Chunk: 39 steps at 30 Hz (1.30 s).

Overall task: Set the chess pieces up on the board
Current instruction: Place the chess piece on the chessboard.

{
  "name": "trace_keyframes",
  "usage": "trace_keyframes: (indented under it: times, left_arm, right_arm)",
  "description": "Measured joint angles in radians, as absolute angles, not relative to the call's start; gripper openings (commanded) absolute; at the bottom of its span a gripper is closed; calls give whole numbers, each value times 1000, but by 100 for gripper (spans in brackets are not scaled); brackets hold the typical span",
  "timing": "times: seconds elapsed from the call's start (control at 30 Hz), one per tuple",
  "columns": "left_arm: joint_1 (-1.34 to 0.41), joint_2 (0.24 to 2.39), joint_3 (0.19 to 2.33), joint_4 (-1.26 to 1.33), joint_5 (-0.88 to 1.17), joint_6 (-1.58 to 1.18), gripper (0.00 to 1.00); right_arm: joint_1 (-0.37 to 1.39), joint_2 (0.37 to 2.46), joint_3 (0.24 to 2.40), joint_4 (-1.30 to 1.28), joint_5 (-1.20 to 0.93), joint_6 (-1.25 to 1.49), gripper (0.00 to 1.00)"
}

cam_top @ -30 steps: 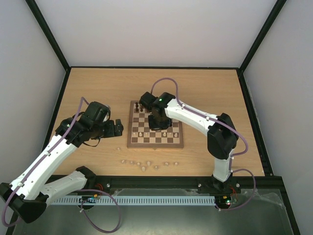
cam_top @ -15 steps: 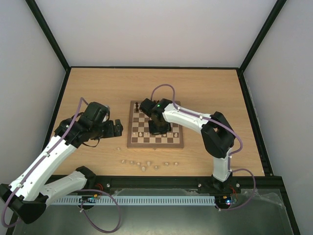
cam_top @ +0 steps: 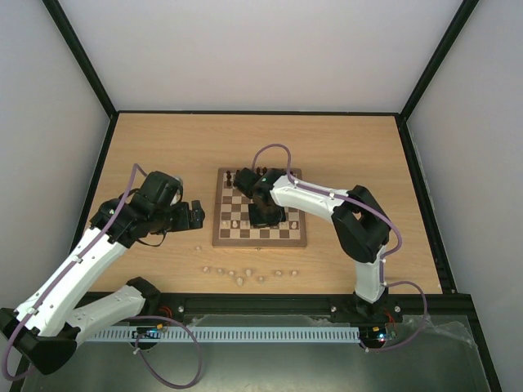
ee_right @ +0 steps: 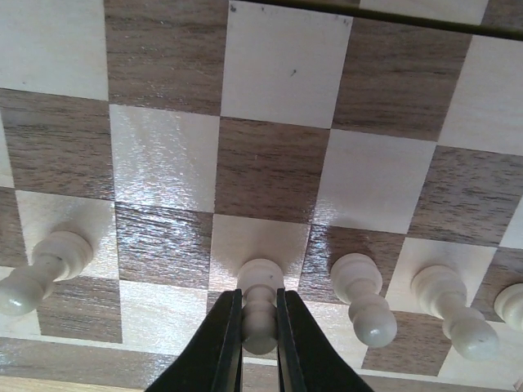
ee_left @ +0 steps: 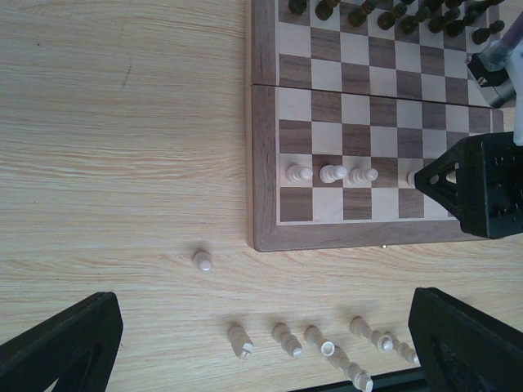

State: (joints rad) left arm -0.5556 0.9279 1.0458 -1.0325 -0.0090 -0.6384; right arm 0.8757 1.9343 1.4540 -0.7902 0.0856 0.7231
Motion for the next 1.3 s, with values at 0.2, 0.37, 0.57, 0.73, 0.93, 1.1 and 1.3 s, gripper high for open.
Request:
trace_keyframes:
  times: [0.2,0.37,0.57,0.73,0.93,1.1,1.3]
  left_arm:
    - [-556,928,1045,-1032,-9,-639,99]
    - [-556,927,1045,-1033,-9,-640,99]
    - [-556,915,1042,-1038,-10,-640,99]
    - [-556,911,1042,-1041,-13,-640,99]
    - [-556,911,1042,-1043,-19,-641,99]
    - [-556,911,1042,-1044,-20,-641,99]
    - [-556,910,1042,-1047,-20,-641,99]
  right_arm:
    - [876,1936,1443,-781,86,723,6]
    - [876,1937,1444,-781,86,723,6]
    - [876,1938,1443,-781,86,723,6]
    - [877,1940,1445,-781,86,722,6]
    - [877,1942,1448,-782,86,722,6]
    - [877,1944,1450,-782,87,722,8]
    - [877,1950,1458,-782,88,722,9]
